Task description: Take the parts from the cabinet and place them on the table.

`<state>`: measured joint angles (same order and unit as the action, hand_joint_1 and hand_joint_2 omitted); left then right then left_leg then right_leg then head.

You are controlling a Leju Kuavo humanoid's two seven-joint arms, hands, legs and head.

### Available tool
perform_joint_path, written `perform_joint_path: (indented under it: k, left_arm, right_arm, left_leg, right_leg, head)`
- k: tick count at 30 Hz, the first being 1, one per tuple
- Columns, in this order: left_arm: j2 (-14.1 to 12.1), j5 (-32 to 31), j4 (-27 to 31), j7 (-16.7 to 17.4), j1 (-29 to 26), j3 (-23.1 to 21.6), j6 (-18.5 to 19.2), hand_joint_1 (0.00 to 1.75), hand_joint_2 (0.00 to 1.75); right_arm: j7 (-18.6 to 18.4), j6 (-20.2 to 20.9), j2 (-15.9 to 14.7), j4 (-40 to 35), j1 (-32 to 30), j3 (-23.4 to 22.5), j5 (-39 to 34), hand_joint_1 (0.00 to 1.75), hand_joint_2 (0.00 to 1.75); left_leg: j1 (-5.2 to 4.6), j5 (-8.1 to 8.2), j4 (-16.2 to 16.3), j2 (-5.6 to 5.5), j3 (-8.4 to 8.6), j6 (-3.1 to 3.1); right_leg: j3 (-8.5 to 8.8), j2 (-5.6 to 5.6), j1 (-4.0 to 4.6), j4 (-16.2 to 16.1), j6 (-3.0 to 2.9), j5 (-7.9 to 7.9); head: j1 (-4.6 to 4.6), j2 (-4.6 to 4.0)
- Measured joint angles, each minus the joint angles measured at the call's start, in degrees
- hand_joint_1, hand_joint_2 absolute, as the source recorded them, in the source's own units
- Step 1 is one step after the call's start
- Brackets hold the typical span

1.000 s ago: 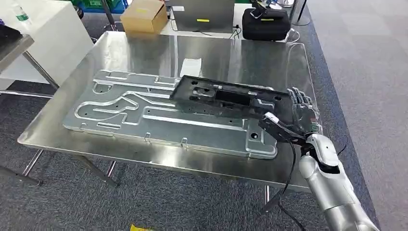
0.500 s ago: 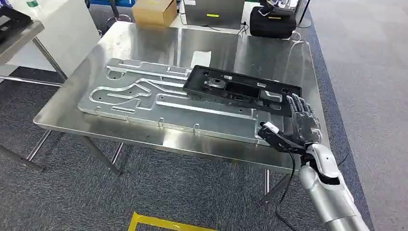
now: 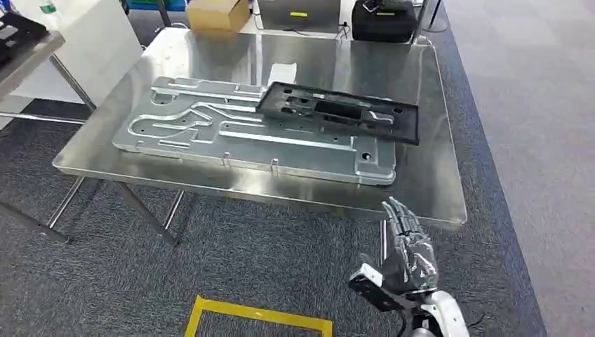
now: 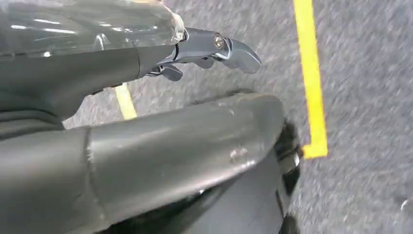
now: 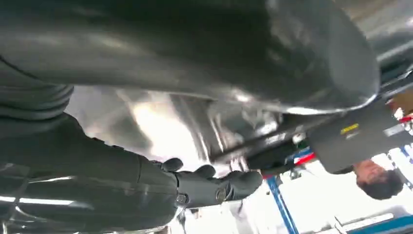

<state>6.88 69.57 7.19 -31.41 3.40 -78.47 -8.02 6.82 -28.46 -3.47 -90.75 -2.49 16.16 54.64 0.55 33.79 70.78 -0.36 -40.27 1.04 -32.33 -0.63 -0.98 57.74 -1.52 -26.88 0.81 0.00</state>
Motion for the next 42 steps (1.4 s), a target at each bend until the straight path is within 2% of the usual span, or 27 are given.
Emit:
perform_joint_path:
  k: [1,3,5,6,7,8,11,12,13,15,16,17,19,20,21,23,26,27,29,30,31,32,34,35,36,38,42]
  left_arm:
    - [0.0,0.1,0.0,0.0,0.0,0.0,0.0,0.0,0.0]
    - [0.0,0.8,0.0,0.1,0.0,0.0,0.0,0.0,0.0]
    - [0.0,1.2,0.0,0.0,0.0,0.2,-0.2,0.0,0.0]
    - [0.0,1.4,0.0,0.0,0.2,0.2,-0.2,0.0,0.0]
    - [0.0,1.7,0.0,0.0,0.3,0.3,-0.3,0.0,0.0]
    - [0.1,1.7,0.0,0.0,0.3,0.3,-0.3,0.0,0.0]
    - [0.1,1.8,0.0,-0.2,0.2,0.4,-0.3,0.0,0.0]
    - [0.2,1.8,0.0,-0.1,0.3,0.4,-0.4,0.0,0.0]
    - [0.3,1.9,0.0,-0.1,0.3,0.4,-0.5,0.0,0.0]
    - [0.3,2.2,0.0,-0.1,0.3,0.4,-0.5,0.0,0.0]
    - [0.3,2.4,0.0,-0.1,0.3,0.4,-0.6,0.0,0.0]
    - [0.3,2.6,0.0,-0.1,0.3,0.4,-0.7,0.0,0.0]
    - [0.4,3.0,0.0,-0.1,0.3,0.4,-1.0,0.0,0.0]
    - [0.4,3.0,0.0,-0.1,0.3,0.4,-1.1,0.0,0.0]
    - [0.5,3.2,0.0,-0.1,0.3,0.4,-1.2,0.0,0.0]
    - [0.8,3.8,0.0,-0.1,0.3,0.4,-1.5,0.0,0.0]
    - [0.9,4.0,0.0,0.0,0.3,0.4,-1.7,0.0,0.0]
    - [0.9,4.0,-0.1,0.1,0.2,0.4,-1.9,0.0,0.0]
    - [0.9,4.2,-0.2,0.3,0.0,0.3,-2.2,0.0,0.0]
    - [0.9,4.2,-0.2,0.3,0.0,0.3,-2.2,0.0,0.0]
    - [0.9,4.2,-0.2,0.3,0.0,0.3,-2.2,0.0,0.0]
    - [0.9,4.2,-0.2,0.3,0.0,0.3,-2.2,0.0,0.0]
    - [0.9,4.5,-0.2,0.4,0.0,0.3,-2.5,0.0,0.0]
    - [0.9,4.7,-0.2,0.4,0.0,0.3,-2.6,0.0,0.0]
    - [0.9,4.8,-0.2,0.4,0.0,0.3,-2.7,0.0,0.0]
    - [1.0,4.8,-0.2,0.5,0.3,0.3,-2.9,0.0,0.0]
    - [1.0,4.9,-0.3,0.5,0.1,0.1,-3.2,0.0,0.0]
  right_arm:
    - [0.0,-0.3,0.6,-0.4,-1.4,0.8,-0.6,0.0,0.0]
    - [0.2,-1.1,1.4,-0.5,-4.1,2.1,-2.4,0.0,0.0]
    - [0.5,-2.3,2.2,-0.5,-6.6,3.5,-4.9,0.0,0.0]
    - [0.7,-2.8,2.7,-0.5,-7.5,4.4,-5.9,0.0,0.0]
    - [0.9,-3.1,3.0,-0.5,-8.2,5.1,-6.3,0.0,0.0]
    - [1.0,-3.3,3.2,-0.5,-8.7,5.5,-6.5,0.0,0.0]
    - [1.0,-3.5,3.5,-0.5,-10.0,6.2,-8.0,0.0,0.0]
    - [1.0,-3.5,3.5,-0.4,-10.4,6.2,-8.8,0.0,0.0]
    - [1.1,-3.6,3.5,-0.4,-11.0,6.4,-9.8,0.0,0.0]
    - [1.7,-4.0,3.7,0.0,-11.9,6.6,-11.8,0.0,0.0]
    - [2.0,-4.3,3.7,0.3,-12.2,6.8,-13.1,0.0,0.0]
    - [2.5,-4.5,3.7,0.7,-12.6,6.9,-14.6,0.0,0.0]
    - [4.0,-4.8,3.8,1.5,-13.3,7.0,-18.4,0.0,0.0]
    - [5.0,-4.9,3.9,1.9,-13.7,7.0,-20.9,0.0,0.0]
    - [6.2,-4.9,4.0,2.3,-14.0,7.0,-23.6,0.0,0.0]
    - [8.9,-4.4,4.5,2.8,-14.5,6.8,-28.0,0.0,0.0]
    - [11.5,-3.2,5.4,4.1,-15.4,5.5,-32.0,0.0,0.0]
    - [11.9,-2.8,5.7,4.7,-15.8,5.1,-32.5,0.0,0.0]
    - [12.6,-2.0,6.7,6.1,-16.0,3.9,-34.1,0.0,0.0]
    - [12.9,-1.7,7.2,6.6,-16.2,3.2,-34.5,0.0,0.0]
    - [13.2,-1.5,7.6,7.1,-16.3,2.6,-34.9,0.0,0.0]
    - [13.6,-1.3,7.9,7.7,-16.4,2.1,-35.2,0.0,0.0]
    - [14.8,-0.2,8.9,9.4,-16.4,0.6,-36.3,0.0,0.0]
    - [15.6,0.3,9.5,10.2,-16.5,-0.3,-36.6,0.0,1.75]
    - [16.3,0.5,10.0,10.9,-16.5,-1.2,-36.6,0.0,1.75]
    - [17.4,0.6,11.1,11.9,-16.5,-2.7,-36.4,0.0,1.75]
    - [19.5,1.7,13.2,14.2,-16.4,-6.1,-36.1,0.0,1.75]
  left_leg:
    - [0.06,1.51,3.7,0.0,-0.36,0.16]
    - [0.21,-0.71,4.8,0.02,1.72,0.33]
    - [0.28,-4.91,-2.6,0.02,8.11,0.32]
    - [0.29,-4.6,-8.1,-0.02,12.29,0.13]
    - [0.03,-1.91,-13.2,-0.11,15.18,-0.23]
    - [-0.3,-1.85,-14.1,-0.2,15.69,-0.96]
    - [-0.46,-3.42,-14.5,-0.03,14.59,-2.53]
    - [-0.24,-4.35,-14.8,0.45,13.94,-3.07]
    - [-0.34,-5.07,-14.8,0.47,12.95,-3.75]
    - [-0.54,-6.47,-14.7,0.53,11.18,-4.2]
    - [-0.74,-7.21,-14.7,0.62,10.13,-4.28]
    - [-0.95,-8.01,-14.5,0.74,9.11,-4.3]
    - [-1.21,-9.23,-14.0,0.83,6.86,-4.2]
    - [-1.35,-9.84,-13.7,0.85,5.76,-4.14]
    - [-1.41,-10.43,-13.4,0.83,4.87,-4.06]
    - [-1.69,-11.15,-12.6,0.81,4.19,-3.56]
    - [-1.32,-13.03,-13.0,0.99,3.79,-2.48]
    - [-1.33,-12.79,-12.7,0.8,3.48,-2.16]
    - [-0.89,-5.94,-8.4,0.58,1.89,-1.4]
    - [-0.65,-2.41,-4.6,0.58,1.13,-0.99]
    - [-0.41,0.21,-0.4,0.59,0.5,-0.61]
    - [-0.18,0.95,2.9,0.6,0.28,-0.31]
    - [0.29,-3.05,3.8,0.6,2.55,0.17]
    - [0.45,-5.38,1.2,0.6,5.06,0.35]
    - [0.6,-6.37,-3.0,0.6,8.51,0.49]
    - [0.23,-2.16,-13.5,0.37,15.55,0.2]
    - [0.07,-3.38,-14.4,0.46,13.83,-2.57]
  right_leg:
    - [-0.97,-0.05,0.01,0.1,0.08,0.68]
    - [-2.76,-0.19,-0.03,0.4,0.3,1.85]
    - [-4.52,-0.18,-0.17,0.9,0.71,2.85]
    - [-5.05,-0.08,-0.19,1.3,1.02,3.36]
    - [-5.45,-0.01,-0.02,1.4,1.41,3.84]
    - [-5.25,0.05,-0.1,1.2,1.82,4.35]
    - [-5.13,0.09,-0.16,0.1,3.2,6.31]
    - [-5.62,0.36,-0.46,0.9,3.3,4.68]
    - [-6.51,0.37,-0.39,2.9,3.21,0.8]
    - [-8.03,0.38,-0.34,10.2,3.27,-6.41]
    - [-8.64,0.4,-0.26,14.3,3.36,-8.36]
    - [-8.83,0.4,-0.26,17.6,3.36,-8.4]
    - [-6.23,0.4,-0.15,17.3,3.0,-4.35]
    - [-3.28,0.4,0.02,14.2,2.6,-2.3]
    - [1.02,0.4,0.32,9.0,2.03,-2.02]
    - [8.94,0.31,0.92,-2.0,1.1,-5.61]
    - [8.38,0.49,1.23,-2.7,0.72,-5.28]
    - [7.82,0.2,0.48,-3.1,0.35,-4.25]
    - [6.05,0.0,0.55,-3.0,-0.48,-2.86]
    - [5.11,-0.01,0.56,-2.9,-0.4,-2.16]
    - [3.98,-0.08,0.56,-2.7,-0.3,-1.45]
    - [2.81,-0.18,0.54,-2.4,-0.2,-0.78]
    - [0.18,-0.22,0.37,-1.4,0.25,0.51]
    - [-0.99,-0.25,0.2,-0.8,0.55,0.93]
    - [-2.08,-0.24,0.04,-0.1,0.85,1.32]
    - [-3.33,-0.09,0.15,1.0,1.66,2.04]
    - [-3.67,-0.08,0.0,0.5,3.37,4.14]
  head:
    - [0.02,0.0]
    - [0.0,0.0]
    - [0.02,0.0]
    - [0.09,0.0]
    - [0.18,0.0]
    - [0.04,0.0]
    - [0.3,0.0]
    - [0.26,0.0]
    - [0.06,0.0]
    - [-0.31,0.0]
    - [-0.33,0.0]
    - [-0.42,0.0]
    - [-0.41,0.0]
    - [-0.46,0.0]
    - [-0.44,0.0]
    - [-0.52,0.0]
    - [-0.48,-0.02]
    - [-0.7,0.0]
    - [-0.3,0.0]
    - [-0.24,0.0]
    - [-0.24,0.0]
    - [-0.24,0.0]
    - [-0.22,0.0]
    - [-0.24,0.0]
    - [-0.2,0.0]
    - [-0.02,0.0]
    - [-0.11,-0.02]
